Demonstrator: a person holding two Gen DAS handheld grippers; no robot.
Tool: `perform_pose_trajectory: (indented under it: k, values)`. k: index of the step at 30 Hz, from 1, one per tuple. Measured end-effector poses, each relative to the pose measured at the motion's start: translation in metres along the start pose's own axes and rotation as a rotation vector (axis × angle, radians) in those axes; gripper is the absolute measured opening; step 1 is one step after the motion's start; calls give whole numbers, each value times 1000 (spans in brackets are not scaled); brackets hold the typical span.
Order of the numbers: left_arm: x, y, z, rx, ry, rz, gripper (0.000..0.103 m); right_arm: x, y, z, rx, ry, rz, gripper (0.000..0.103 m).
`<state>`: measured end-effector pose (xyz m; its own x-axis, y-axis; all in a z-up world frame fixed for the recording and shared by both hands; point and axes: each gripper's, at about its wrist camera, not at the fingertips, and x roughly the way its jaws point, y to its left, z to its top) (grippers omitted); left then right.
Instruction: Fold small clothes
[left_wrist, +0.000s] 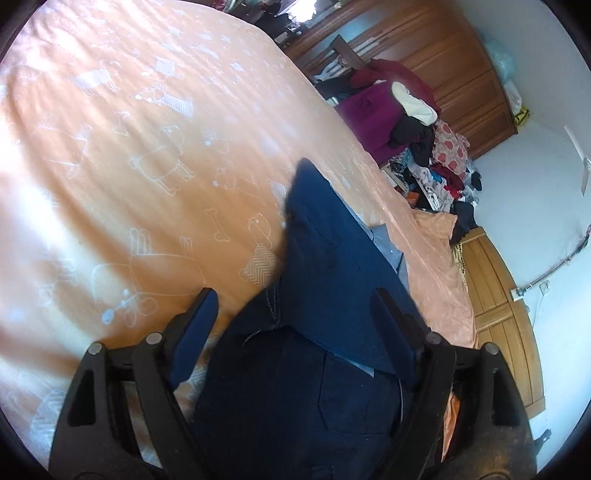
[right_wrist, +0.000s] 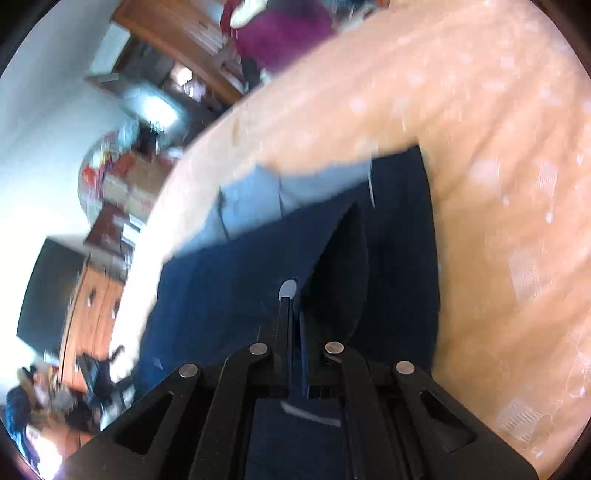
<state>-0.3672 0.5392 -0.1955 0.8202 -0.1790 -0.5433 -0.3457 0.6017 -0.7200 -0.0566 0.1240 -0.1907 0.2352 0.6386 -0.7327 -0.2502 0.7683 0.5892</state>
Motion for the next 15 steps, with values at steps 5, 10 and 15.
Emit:
perform_pose_trajectory:
  k: [5,10,15]
  values:
    - [-55,-19,2,96,-69,50,86,-24,21,-9,-142,-47,-203,17]
    - [-35,-44,-14,337,161,125,82,-23,78,-20,-244,-72,-92,18]
    - [10,-58,-17,433,321,115,72,17,112,-42,-254,-8,3,18]
